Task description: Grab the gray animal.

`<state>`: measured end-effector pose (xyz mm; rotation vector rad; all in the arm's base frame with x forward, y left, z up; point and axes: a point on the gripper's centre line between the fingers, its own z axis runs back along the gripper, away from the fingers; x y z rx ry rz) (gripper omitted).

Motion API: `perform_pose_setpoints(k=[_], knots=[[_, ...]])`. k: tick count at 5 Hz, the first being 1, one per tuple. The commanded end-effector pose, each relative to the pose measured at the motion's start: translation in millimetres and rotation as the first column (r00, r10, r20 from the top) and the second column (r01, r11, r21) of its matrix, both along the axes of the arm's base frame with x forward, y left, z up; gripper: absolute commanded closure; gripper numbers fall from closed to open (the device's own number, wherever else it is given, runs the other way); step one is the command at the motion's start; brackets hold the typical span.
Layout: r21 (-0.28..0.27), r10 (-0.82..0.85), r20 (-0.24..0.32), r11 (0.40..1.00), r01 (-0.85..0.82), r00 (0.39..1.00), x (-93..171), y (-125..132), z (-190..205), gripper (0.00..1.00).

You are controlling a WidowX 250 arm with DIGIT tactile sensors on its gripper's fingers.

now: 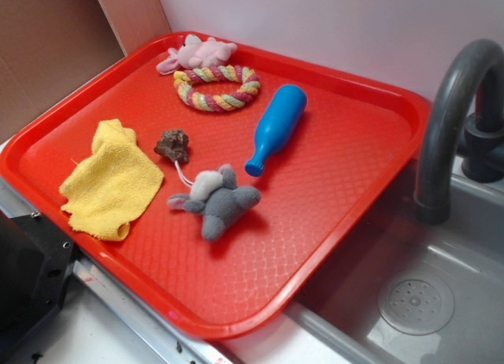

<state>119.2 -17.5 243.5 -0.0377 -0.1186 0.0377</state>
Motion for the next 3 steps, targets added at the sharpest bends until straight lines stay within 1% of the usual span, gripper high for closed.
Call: perform_pose_setpoints(k=[1,2,3], knots=[[0.0,0.0,0.0,1.0,0.0,1.0,0,0,0,0.0],[-0.074,-0.247,-0.006,0.966,0.246,0.969,19,3,-16,0.0],[-0.006,-0.479,-0.009,0.878,0.479,0.878,38,1,-25,0.0]])
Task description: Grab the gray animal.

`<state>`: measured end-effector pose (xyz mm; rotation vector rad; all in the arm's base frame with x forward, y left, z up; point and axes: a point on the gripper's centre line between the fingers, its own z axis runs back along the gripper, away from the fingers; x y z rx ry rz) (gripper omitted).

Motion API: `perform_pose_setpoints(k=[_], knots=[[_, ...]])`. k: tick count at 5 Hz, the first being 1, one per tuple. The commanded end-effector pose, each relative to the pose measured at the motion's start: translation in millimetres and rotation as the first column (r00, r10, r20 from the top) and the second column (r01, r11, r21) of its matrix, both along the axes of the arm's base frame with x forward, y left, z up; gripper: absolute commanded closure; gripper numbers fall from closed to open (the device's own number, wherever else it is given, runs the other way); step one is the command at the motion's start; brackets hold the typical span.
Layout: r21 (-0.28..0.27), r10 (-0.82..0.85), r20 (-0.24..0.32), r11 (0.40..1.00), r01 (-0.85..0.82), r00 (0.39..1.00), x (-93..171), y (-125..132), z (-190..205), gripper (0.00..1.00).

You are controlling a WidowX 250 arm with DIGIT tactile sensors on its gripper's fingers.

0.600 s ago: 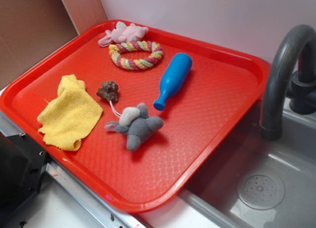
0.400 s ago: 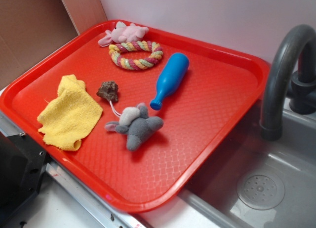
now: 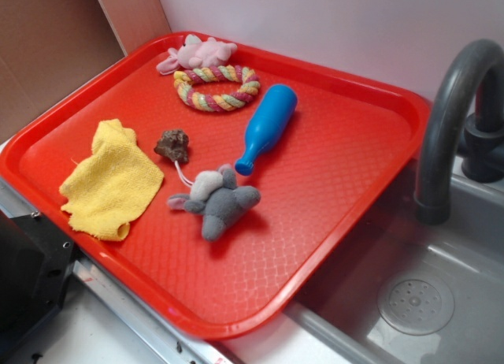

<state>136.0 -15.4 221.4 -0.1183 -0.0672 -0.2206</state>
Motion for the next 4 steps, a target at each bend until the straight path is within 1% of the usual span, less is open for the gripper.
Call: perform_pose_setpoints(k=[1,2,3,4], knots=[[0.079,-0.468,0.043,0.882,0.464,0.883,40,-19,-18,0.0],[0.093,-0.672,0.056,0.74,0.666,0.738,52,-50,-35,0.0],[0.108,-0.835,0.024,0.548,0.829,0.549,50,-78,-56,0.0],[0.051,-0.945,-0.002,0.326,0.944,0.326,44,-91,-75,0.0]])
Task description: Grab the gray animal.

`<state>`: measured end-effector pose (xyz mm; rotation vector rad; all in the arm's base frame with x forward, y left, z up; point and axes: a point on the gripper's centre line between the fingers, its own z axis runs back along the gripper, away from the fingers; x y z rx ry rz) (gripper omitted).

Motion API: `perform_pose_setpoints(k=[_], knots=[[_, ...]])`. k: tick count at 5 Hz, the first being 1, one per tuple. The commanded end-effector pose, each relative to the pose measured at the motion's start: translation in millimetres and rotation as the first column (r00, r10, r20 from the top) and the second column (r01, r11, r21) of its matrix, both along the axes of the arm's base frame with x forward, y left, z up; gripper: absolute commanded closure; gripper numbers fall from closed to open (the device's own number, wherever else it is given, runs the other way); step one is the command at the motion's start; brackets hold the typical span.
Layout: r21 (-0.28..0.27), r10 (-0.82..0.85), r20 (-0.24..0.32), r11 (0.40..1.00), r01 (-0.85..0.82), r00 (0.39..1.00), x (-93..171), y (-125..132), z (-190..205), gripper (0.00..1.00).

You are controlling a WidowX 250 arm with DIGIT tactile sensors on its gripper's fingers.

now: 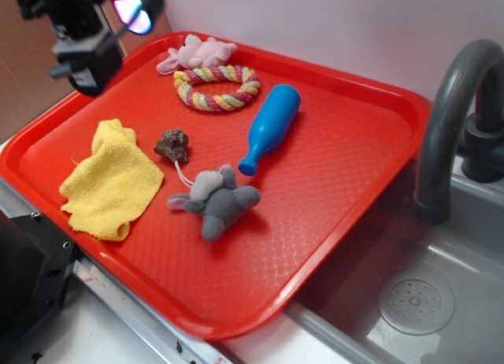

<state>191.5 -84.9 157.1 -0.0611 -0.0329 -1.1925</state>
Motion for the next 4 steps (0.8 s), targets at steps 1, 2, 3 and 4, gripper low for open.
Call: perform_pose_setpoints(k=[1,2,3,4], knots=[[0.045,-0.309,-0.09,0.948,0.314,0.947,-14,-26,-31,0.0],[0.139,-0.224,-0.127,0.961,0.24,0.966,-9,-32,-63,0.0],[0.18,-0.202,-0.136,0.958,0.224,0.97,-3,-36,-76,0.0],[0.236,-0.193,-0.129,0.947,0.219,0.973,-5,-39,-104,0.0]])
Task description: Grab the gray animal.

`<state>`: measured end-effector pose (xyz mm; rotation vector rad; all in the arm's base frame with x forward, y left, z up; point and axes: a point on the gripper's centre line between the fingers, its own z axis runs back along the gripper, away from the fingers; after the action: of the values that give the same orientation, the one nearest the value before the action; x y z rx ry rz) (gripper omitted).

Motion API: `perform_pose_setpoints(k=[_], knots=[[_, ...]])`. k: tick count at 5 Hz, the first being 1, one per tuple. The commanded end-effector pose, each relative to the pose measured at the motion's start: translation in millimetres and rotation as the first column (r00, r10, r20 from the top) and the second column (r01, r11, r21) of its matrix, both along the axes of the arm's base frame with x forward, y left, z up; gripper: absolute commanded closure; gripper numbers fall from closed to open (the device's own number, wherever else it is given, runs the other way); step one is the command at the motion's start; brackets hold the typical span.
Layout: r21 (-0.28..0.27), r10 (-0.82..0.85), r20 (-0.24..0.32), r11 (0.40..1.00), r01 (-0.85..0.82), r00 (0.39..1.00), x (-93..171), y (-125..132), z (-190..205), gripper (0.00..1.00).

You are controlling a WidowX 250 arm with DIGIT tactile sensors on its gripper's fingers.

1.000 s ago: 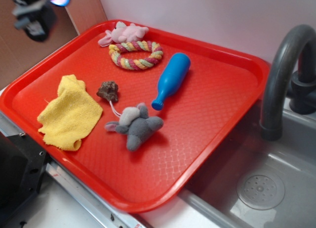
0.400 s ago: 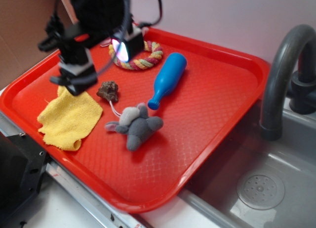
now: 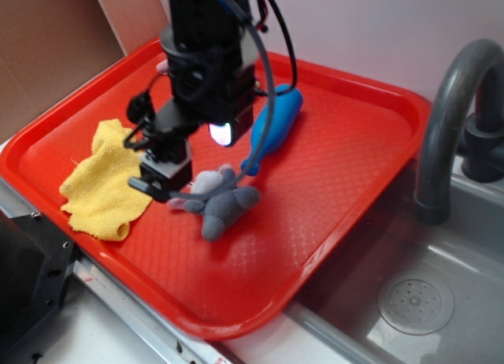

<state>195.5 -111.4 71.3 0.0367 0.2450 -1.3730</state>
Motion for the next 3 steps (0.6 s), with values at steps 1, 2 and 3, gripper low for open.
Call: perform_pose_setpoints(k=[1,2,3], knots=[[0.088,-0.09,0.056,0.993,0.084,0.994,-18,-16,-39,0.0],[0.075,-0.172,0.059,0.983,0.167,0.983,-28,-20,-50,0.0],[0.101,-0.191,0.053,0.978,0.185,0.98,-33,-19,-59,0.0]])
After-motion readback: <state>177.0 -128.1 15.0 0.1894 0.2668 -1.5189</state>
